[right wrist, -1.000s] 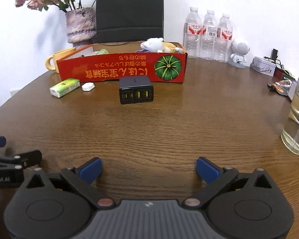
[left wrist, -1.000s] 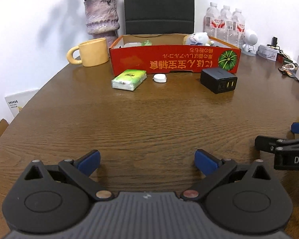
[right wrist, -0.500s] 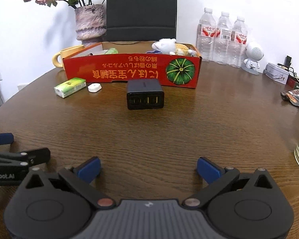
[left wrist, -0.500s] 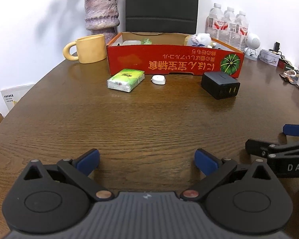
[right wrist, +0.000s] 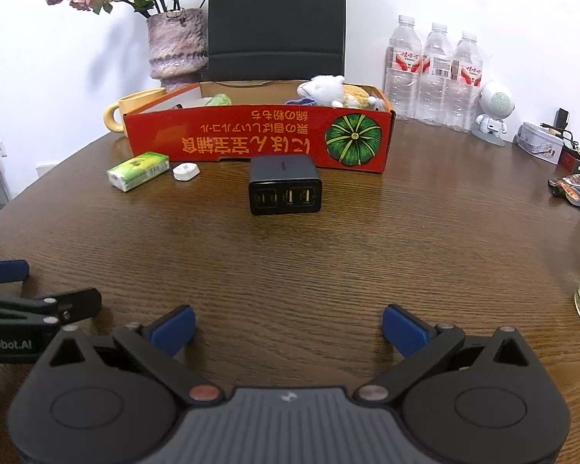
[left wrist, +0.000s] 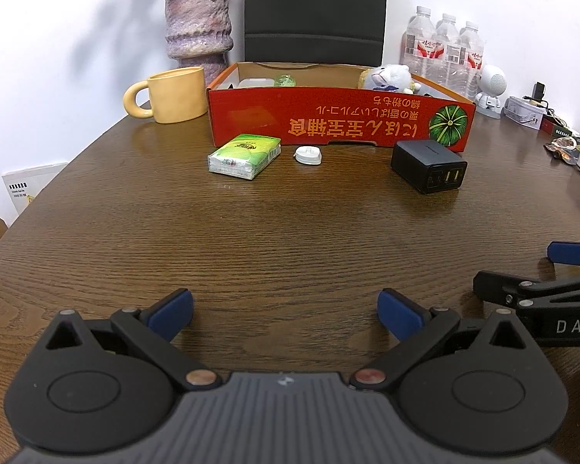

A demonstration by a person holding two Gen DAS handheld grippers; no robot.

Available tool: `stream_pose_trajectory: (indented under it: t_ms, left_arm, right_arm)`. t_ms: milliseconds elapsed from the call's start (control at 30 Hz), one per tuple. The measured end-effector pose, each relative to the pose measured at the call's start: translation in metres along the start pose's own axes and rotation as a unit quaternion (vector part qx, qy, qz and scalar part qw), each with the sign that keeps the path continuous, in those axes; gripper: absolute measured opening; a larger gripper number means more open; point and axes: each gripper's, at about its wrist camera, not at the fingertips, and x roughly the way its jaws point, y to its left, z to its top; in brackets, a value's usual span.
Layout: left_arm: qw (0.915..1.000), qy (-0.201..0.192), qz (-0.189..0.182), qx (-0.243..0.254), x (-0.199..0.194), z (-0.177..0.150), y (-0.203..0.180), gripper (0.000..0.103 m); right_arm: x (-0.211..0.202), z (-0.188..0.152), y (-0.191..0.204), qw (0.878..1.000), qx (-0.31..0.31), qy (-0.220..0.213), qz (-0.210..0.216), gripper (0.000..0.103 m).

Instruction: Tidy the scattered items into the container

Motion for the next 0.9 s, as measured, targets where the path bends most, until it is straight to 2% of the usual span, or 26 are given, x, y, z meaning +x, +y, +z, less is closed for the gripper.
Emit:
stream_pose_trajectory:
  t_ms: [900]
  left_arm:
    - [0.9997,-0.001,-0.020,0.015,0.0074,0.0056,-0.0035,0.103]
  right_arm:
    - [0.0074,0.0058,-0.0051,0.999,0.026,0.000,-0.035,0.103]
